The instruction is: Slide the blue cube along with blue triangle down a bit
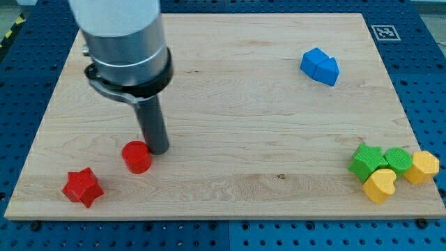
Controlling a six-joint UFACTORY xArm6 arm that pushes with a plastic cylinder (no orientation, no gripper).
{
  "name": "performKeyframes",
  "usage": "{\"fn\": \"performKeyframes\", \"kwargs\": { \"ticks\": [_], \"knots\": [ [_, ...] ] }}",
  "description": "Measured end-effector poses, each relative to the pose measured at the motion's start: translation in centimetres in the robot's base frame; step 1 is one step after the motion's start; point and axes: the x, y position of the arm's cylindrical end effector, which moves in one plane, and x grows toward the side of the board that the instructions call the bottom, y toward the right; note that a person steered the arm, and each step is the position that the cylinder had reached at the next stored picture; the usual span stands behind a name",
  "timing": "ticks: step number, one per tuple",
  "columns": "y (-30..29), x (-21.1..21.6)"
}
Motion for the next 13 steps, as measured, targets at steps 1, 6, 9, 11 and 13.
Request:
{"fn": "performKeyframes", "kwargs": {
  "ticks": [1,6,9,11,13],
  "knots": [
    [-2.4,1.4],
    [3.2,-1.7],
    [22.3,-3.5],
    [35.3,-8.0],
    [35.1,-15.3]
  ]
}}
